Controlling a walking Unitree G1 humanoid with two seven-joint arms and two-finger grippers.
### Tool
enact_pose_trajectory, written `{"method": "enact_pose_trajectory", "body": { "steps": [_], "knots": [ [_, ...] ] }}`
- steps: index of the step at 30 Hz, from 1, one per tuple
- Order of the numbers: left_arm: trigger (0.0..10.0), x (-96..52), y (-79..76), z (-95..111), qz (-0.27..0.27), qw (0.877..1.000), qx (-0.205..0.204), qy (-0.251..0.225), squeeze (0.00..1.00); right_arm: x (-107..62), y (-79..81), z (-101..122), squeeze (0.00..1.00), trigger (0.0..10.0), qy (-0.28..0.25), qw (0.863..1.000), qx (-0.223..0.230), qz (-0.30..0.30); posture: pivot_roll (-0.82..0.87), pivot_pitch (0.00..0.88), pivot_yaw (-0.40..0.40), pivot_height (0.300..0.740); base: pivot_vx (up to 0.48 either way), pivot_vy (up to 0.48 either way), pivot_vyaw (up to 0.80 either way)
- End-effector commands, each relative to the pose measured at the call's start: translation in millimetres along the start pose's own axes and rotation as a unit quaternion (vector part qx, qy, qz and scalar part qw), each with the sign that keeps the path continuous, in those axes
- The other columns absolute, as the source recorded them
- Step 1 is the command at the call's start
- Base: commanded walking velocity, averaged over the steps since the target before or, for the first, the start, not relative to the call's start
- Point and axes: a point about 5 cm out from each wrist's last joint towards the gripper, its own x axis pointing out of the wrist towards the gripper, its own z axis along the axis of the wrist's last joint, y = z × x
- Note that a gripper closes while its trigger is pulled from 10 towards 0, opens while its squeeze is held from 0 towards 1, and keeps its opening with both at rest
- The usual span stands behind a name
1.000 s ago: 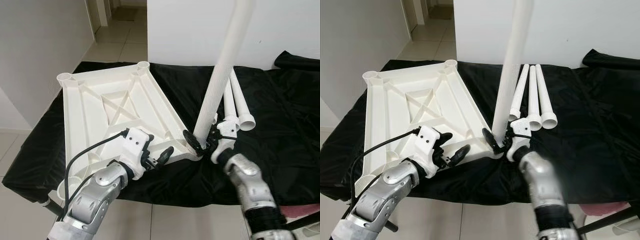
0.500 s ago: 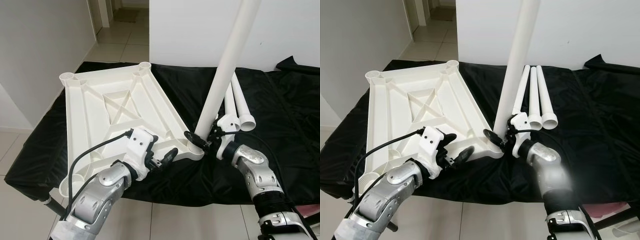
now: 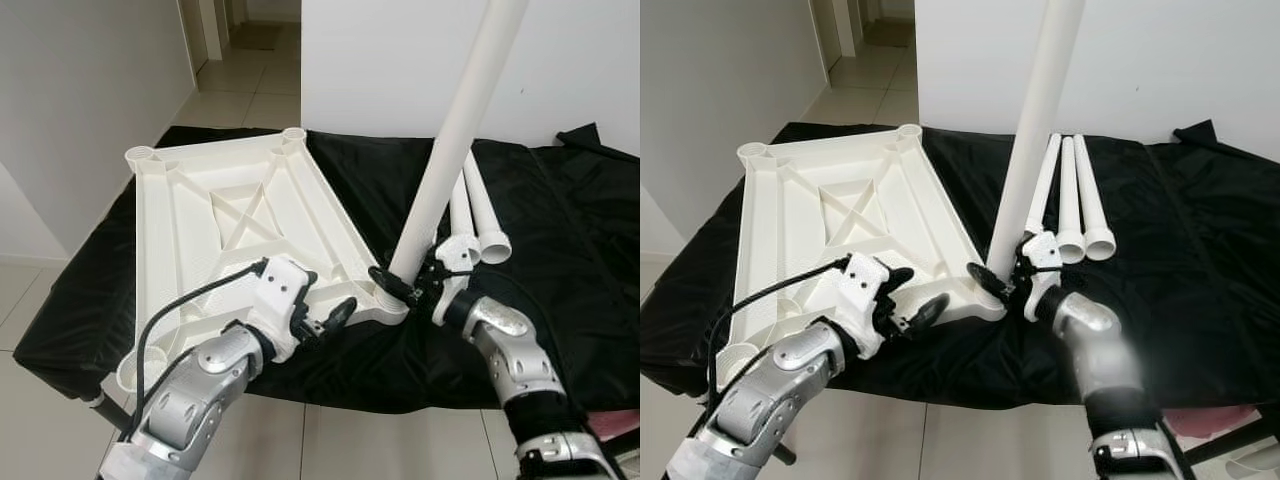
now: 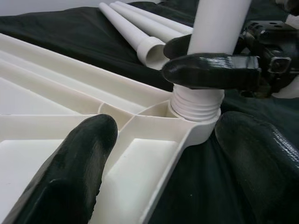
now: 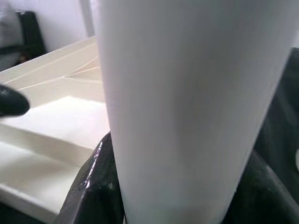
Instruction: Building children table
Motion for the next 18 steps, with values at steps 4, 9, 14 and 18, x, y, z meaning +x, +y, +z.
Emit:
{"method": "enact_pose_trajectory", "body": {
  "steps": [4,9,14,18],
  "knots": [
    [10.0,-0.1,-0.6,-5.8,-0.015,1.000,-0.007,0.012,0.00,0.7,5.5,-7.0,0.00,10.0,-0.003,0.998,0.022,-0.066,0.01,0.000,0.002,0.740,0.000,0.000,0.00],
    [10.0,-0.6,3.5,-7.3,0.007,1.000,-0.013,0.012,0.00,0.4,9.9,-11.0,0.00,10.0,-0.003,0.990,0.030,-0.136,0.02,0.000,-0.005,0.740,0.000,0.000,0.00],
    [10.0,-3.8,8.1,-7.6,0.022,1.000,-0.016,0.010,0.00,-0.1,18.2,-7.6,0.00,10.0,-0.007,0.974,0.043,-0.223,0.03,0.000,-0.010,0.740,0.000,0.000,0.00],
    [10.0,-3.7,11.6,-7.1,0.037,0.999,-0.021,0.005,0.00,0.4,25.0,-10.0,0.00,10.0,0.013,0.955,0.033,-0.294,0.03,0.000,-0.011,0.740,0.000,0.000,0.00]
  ]
}}
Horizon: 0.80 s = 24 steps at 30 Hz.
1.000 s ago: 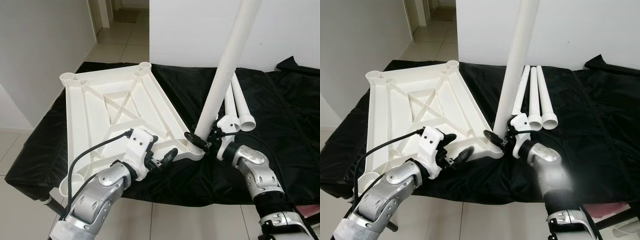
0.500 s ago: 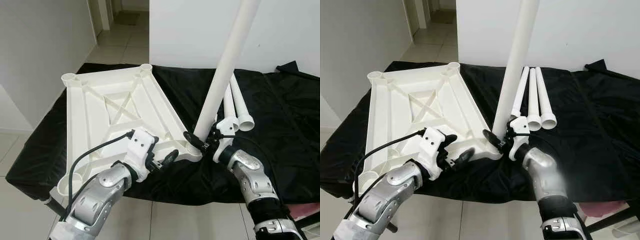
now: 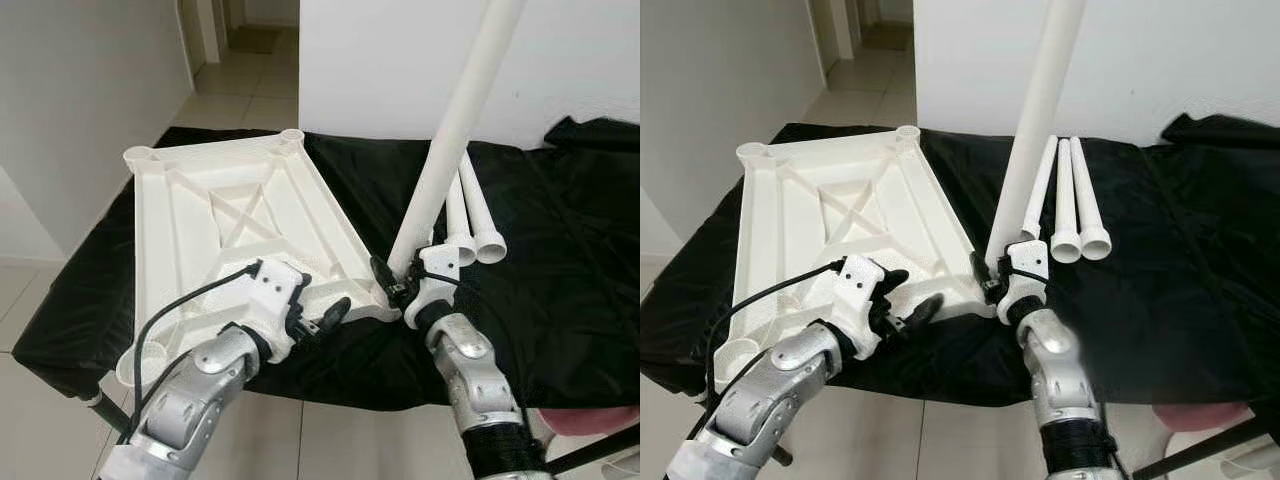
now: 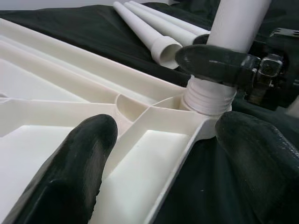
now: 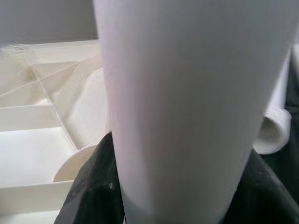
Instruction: Building children table
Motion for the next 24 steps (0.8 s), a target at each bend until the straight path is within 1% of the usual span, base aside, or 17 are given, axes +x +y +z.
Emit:
{"method": "enact_pose_trajectory", "body": {
  "steps": [1,2,3,4,5,6,7,8,9,10,13,14,15,19,20,22,24],
  "knots": [
    [10.0,-0.5,3.4,-3.3,0.017,1.000,0.000,0.005,0.00,-6.2,-1.6,-13.6,0.00,10.0,0.044,0.996,-0.007,-0.072,0.03,0.000,-0.020,0.740,0.000,0.000,0.00],
    [10.0,-0.5,3.4,-3.3,0.017,1.000,0.000,0.005,0.00,-6.2,-1.6,-13.6,0.00,10.0,0.044,0.996,-0.007,-0.072,0.03,0.000,-0.020,0.740,0.000,0.000,0.00],
    [10.0,-0.1,3.6,-3.3,0.021,1.000,0.003,0.005,0.00,-8.5,0.4,-17.4,0.00,10.0,0.054,0.993,-0.006,-0.104,0.03,0.000,-0.020,0.740,0.000,0.000,0.00],
    [10.0,-0.1,3.6,-3.3,0.021,1.000,0.003,0.005,0.00,-8.5,0.4,-17.4,0.00,10.0,0.054,0.993,-0.006,-0.104,0.03,0.000,-0.020,0.740,0.000,0.000,0.00],
    [10.0,0.1,4.1,-3.5,0.027,1.000,0.004,0.006,0.00,-10.8,2.1,-20.4,0.00,10.0,0.061,0.989,0.005,-0.132,0.03,0.000,-0.020,0.740,0.000,0.000,0.00],
    [10.0,0.1,4.1,-3.5,0.027,1.000,0.004,0.006,0.00,-10.8,2.1,-20.4,0.00,10.0,0.061,0.989,0.005,-0.132,0.03,0.000,-0.020,0.740,0.000,0.000,0.00],
    [10.0,0.1,5.1,-3.7,0.035,0.999,-0.004,0.004,0.00,-11.9,6.5,-20.4,0.00,10.0,0.060,0.988,0.012,-0.141,0.03,0.000,-0.019,0.740,0.000,0.000,0.00],
    [10.0,0.1,5.1,-3.7,0.035,0.999,-0.004,0.004,0.00,-11.9,6.5,-20.4,0.00,10.0,0.060,0.988,0.012,-0.141,0.03,0.000,-0.019,0.740,0.000,0.000,0.00],
    [10.0,-0.1,5.8,-3.6,0.039,0.999,-0.009,0.003,0.00,-10.7,11.6,-16.1,0.00,10.0,0.045,0.991,0.022,-0.126,0.02,0.000,-0.001,0.740,0.000,0.000,0.00],
    [10.0,-0.6,5.8,-4.1,0.041,0.999,-0.012,0.003,0.00,-10.5,14.8,-11.3,0.00,10.0,0.030,0.994,0.025,-0.106,0.03,0.000,-0.003,0.740,0.000,0.000,0.00],
    [10.0,-1.0,5.5,-4.6,0.041,0.999,-0.012,0.003,0.00,-10.7,15.6,-8.1,0.00,10.0,0.018,0.995,0.035,-0.088,0.03,0.000,-0.003,0.740,0.000,0.000,0.00],
    [10.0,-1.1,5.5,-5.1,0.037,0.999,-0.007,0.007,0.00,-10.4,14.6,-0.8,1.00,10.0,-0.005,0.998,0.039,-0.051,0.02,0.000,0.004,0.740,0.000,0.000,0.00],
    [10.0,-0.3,5.9,-4.5,0.036,0.999,-0.005,0.007,0.00,-8.9,11.9,2.9,1.00,10.0,-0.014,0.999,0.031,-0.029,0.02,0.000,0.006,0.740,0.000,0.000,0.00],
    [10.0,0.6,6.4,-3.9,0.035,0.999,-0.004,0.006,0.00,-7.5,9.7,7.0,1.00,10.0,-0.019,1.000,0.018,-0.012,0.02,0.000,0.006,0.740,0.000,0.000,0.00],
    [10.0,1.8,7.6,-3.1,0.033,0.999,-0.006,0.005,0.00,-4.6,5.0,10.4,0.00,10.0,-0.020,0.999,0.010,0.042,0.01,0.003,0.015,0.740,0.000,0.000,0.00],
    [10.0,1.8,7.7,-2.5,0.029,1.000,-0.005,0.005,0.00,-1.3,-2.2,13.5,0.00,10.0,-0.023,0.995,-0.007,0.093,0.00,0.005,0.018,0.740,0.000,0.000,0.00],
    [10.0,1.7,7.4,-2.9,0.029,1.000,-0.004,0.005,0.00,-0.5,-4.1,12.8,0.00,10.0,-0.018,0.994,-0.011,0.107,0.00,0.005,0.018,0.740,0.000,0.000,0.00]
  ]
}}
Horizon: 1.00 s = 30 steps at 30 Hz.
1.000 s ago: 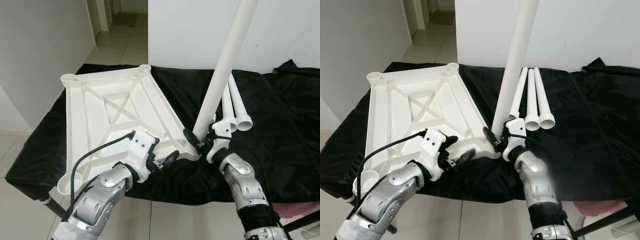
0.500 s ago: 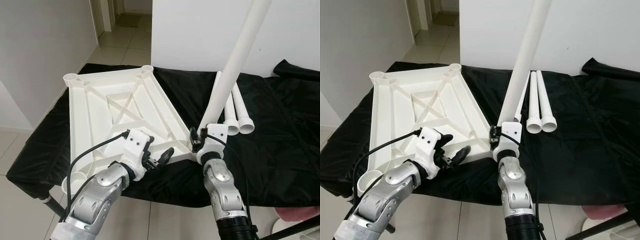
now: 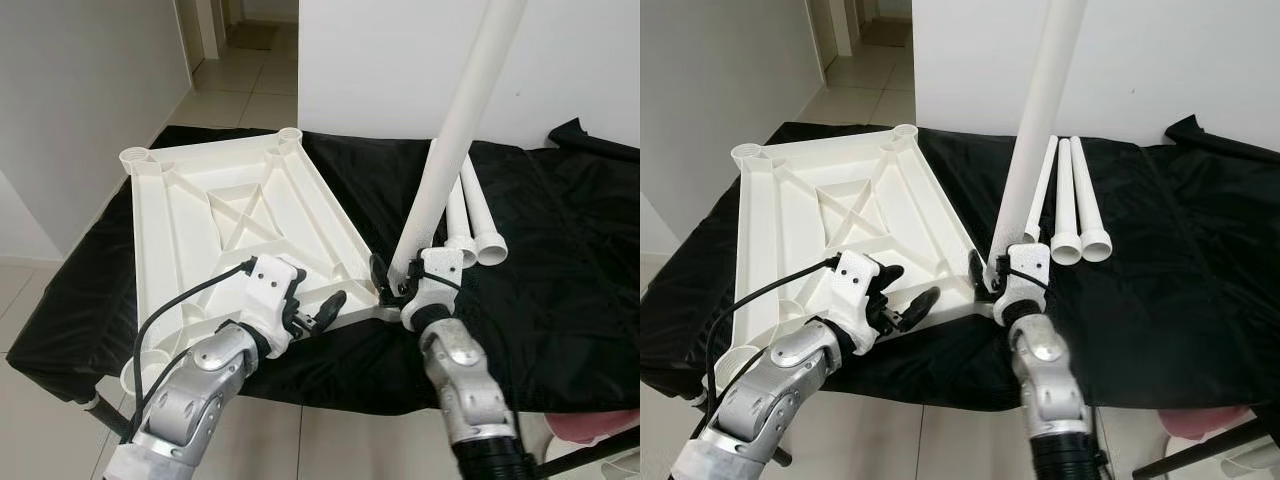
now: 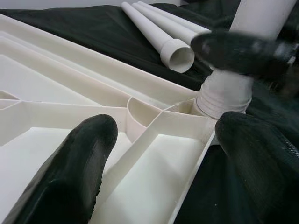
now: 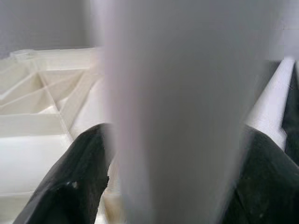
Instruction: Building children table
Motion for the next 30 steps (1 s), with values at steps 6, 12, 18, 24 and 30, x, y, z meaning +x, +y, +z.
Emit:
{"method": "enact_pose_trajectory", "body": {
  "steps": [6,12,18,24,30],
  "knots": [
    [10.0,1.2,1.7,-3.9,0.008,1.000,-0.005,0.009,0.00,7.6,-7.2,-7.5,0.00,10.0,0.025,0.991,-0.031,0.124,0.00,0.003,0.018,0.740,0.000,0.000,0.00],
    [10.0,3.7,1.0,-2.7,0.006,1.000,-0.007,0.006,0.00,14.7,-7.2,-13.7,0.00,10.0,0.045,0.975,-0.056,0.211,0.00,0.001,0.020,0.740,0.000,0.000,0.00],
    [10.0,6.1,0.1,-2.5,0.007,1.000,-0.009,0.005,0.00,24.1,-14.2,-17.8,0.00,0.0,0.057,0.972,-0.053,0.220,0.00,0.001,0.018,0.740,0.000,0.000,0.00],
    [10.0,3.3,-1.4,-4.4,0.008,1.000,-0.009,0.009,0.00,20.6,-18.2,-20.2,0.00,0.0,0.056,0.976,-0.027,0.209,0.01,0.007,0.010,0.740,0.000,0.000,0.00],
    [10.0,0.9,0.6,-4.9,0.015,1.000,-0.009,0.010,0.00,20.6,-16.7,-22.7,0.00,10.0,0.057,0.990,-0.014,0.131,0.02,0.012,0.005,0.740,0.000,0.000,0.00]
  ]
}}
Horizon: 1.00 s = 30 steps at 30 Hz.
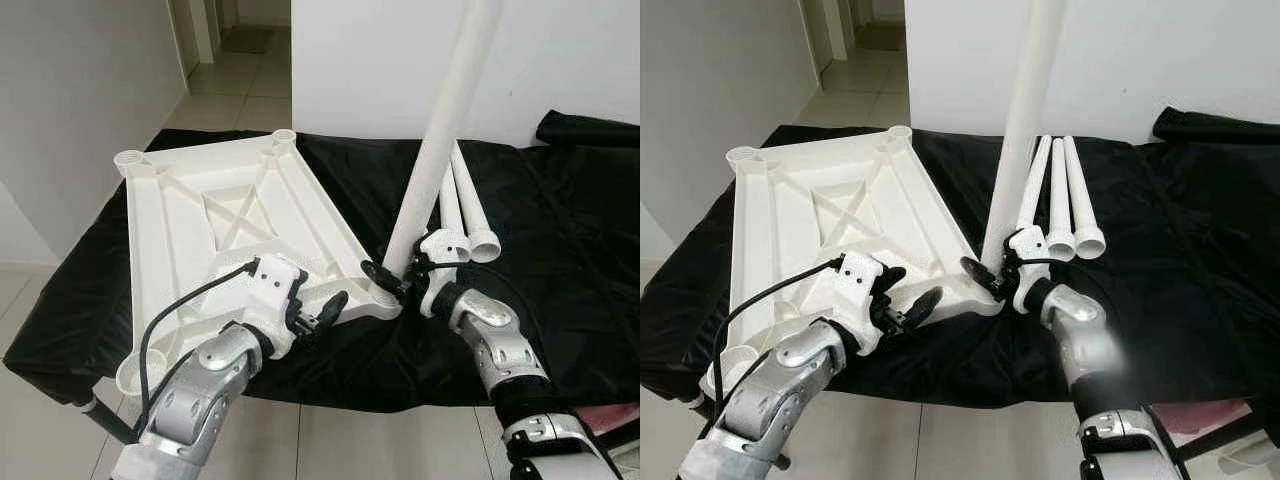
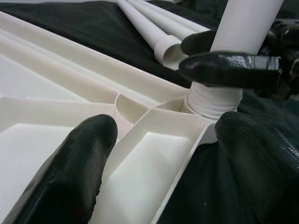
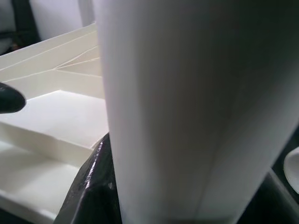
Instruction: Building children table
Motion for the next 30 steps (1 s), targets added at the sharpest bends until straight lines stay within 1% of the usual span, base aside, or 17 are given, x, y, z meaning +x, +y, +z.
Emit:
{"method": "enact_pose_trajectory", "body": {
  "steps": [1,4,7,8,9,14,15,16,17,20,21,23,24,26,27,28,30],
  "knots": [
    [10.0,-2.0,2.8,-1.2,0.012,1.000,0.004,0.008,0.00,0.8,2.7,-4.6,0.00,10.0,0.009,0.998,0.012,-0.055,0.02,0.012,0.005,0.740,0.000,0.000,0.00],
    [10.0,-2.2,4.3,-1.1,0.016,1.000,0.002,0.007,0.00,2.7,9.6,-2.1,0.00,10.0,-0.003,0.995,0.024,-0.097,0.02,0.012,0.006,0.740,0.000,0.000,0.00],
    [10.0,-1.6,4.2,-0.7,0.015,1.000,0.003,0.007,0.00,3.1,14.8,-3.2,0.00,10.0,0.000,0.986,0.041,-0.160,0.01,0.015,0.010,0.740,0.000,0.000,0.00],
    [10.0,-1.6,4.2,-0.7,0.015,1.000,0.003,0.007,0.00,3.1,14.8,-3.2,0.00,10.0,0.000,0.986,0.041,-0.160,0.01,0.015,0.010,0.740,0.000,0.000,0.00],
    [10.0,-0.7,4.0,-0.6,0.014,1.000,0.004,0.007,0.00,2.5,15.9,-4.7,0.00,10.0,0.000,0.978,0.058,-0.202,0.01,0.016,0.010,0.740,0.000,0.000,0.00],
    [10.0,-0.5,4.2,-0.3,0.014,1.000,0.004,0.008,0.00,1.8,18.6,-6.0,0.00,10.0,-0.001,0.967,0.073,-0.243,0.01,0.017,0.010,0.740,0.000,0.000,0.00],
    [10.0,-0.5,4.4,-0.4,0.014,1.000,0.004,0.008,0.00,2.3,21.5,-6.2,0.00,10.0,0.001,0.963,0.075,-0.260,0.01,0.018,0.009,0.740,0.000,0.000,0.00],
    [10.0,-0.8,4.8,-0.6,0.015,1.000,0.004,0.008,0.00,4.4,28.7,-4.2,0.00,10.0,0.002,0.953,0.076,-0.295,0.02,0.018,0.002,0.740,0.000,0.000,0.00],
    [10.0,-0.8,4.8,-0.6,0.015,1.000,0.004,0.008,0.00,4.4,28.7,-4.2,0.00,10.0,0.002,0.953,0.076,-0.295,0.02,0.018,0.002,0.740,0.000,0.000,0.00],
    [10.0,-1.4,6.3,-0.6,0.020,1.000,0.007,0.009,0.00,8.0,40.5,4.9,0.00,10.0,0.000,0.928,0.084,-0.364,0.02,0.020,-0.002,0.740,0.000,0.000,0.00],
    [10.0,-1.4,6.3,-0.6,0.020,1.000,0.007,0.009,0.00,8.0,40.5,4.9,0.00,10.0,0.000,0.928,0.084,-0.364,0.02,0.020,-0.002,0.740,0.000,0.000,0.00],
    [10.0,-0.7,7.6,0.3,0.026,1.000,0.002,0.005,0.00,11.0,47.9,5.1,0.00,10.0,0.006,0.917,0.114,-0.383,0.02,0.017,0.004,0.740,0.000,0.000,0.00],
    [10.0,-0.2,7.4,0.7,0.027,1.000,0.001,0.004,0.00,13.0,51.8,6.3,0.00,10.0,0.008,0.921,0.114,-0.373,0.02,0.018,0.006,0.740,0.000,0.000,0.00],
    [10.0,0.5,5.5,1.1,0.024,1.000,0.000,0.003,0.00,15.3,57.2,11.9,0.00,10.0,-0.009,0.937,0.099,-0.334,0.02,0.018,0.006,0.740,0.000,0.000,0.00],
    [10.0,0.5,5.5,1.1,0.024,1.000,0.000,0.003,0.00,15.3,57.2,11.9,0.00,10.0,-0.009,0.937,0.099,-0.334,0.02,0.018,0.006,0.740,0.000,0.000,0.00],
    [10.0,0.9,3.7,0.4,0.017,1.000,0.006,0.005,0.00,13.9,57.5,14.6,0.00,10.0,-0.020,0.944,0.096,-0.315,0.02,0.018,0.009,0.740,0.000,0.000,0.00],
    [10.0,1.3,2.6,0.0,0.013,1.000,0.010,0.007,0.00,12.7,57.1,16.3,0.00,10.0,-0.028,0.947,0.096,-0.304,0.02,0.019,0.008,0.740,0.000,0.000,0.00]
  ]
}}
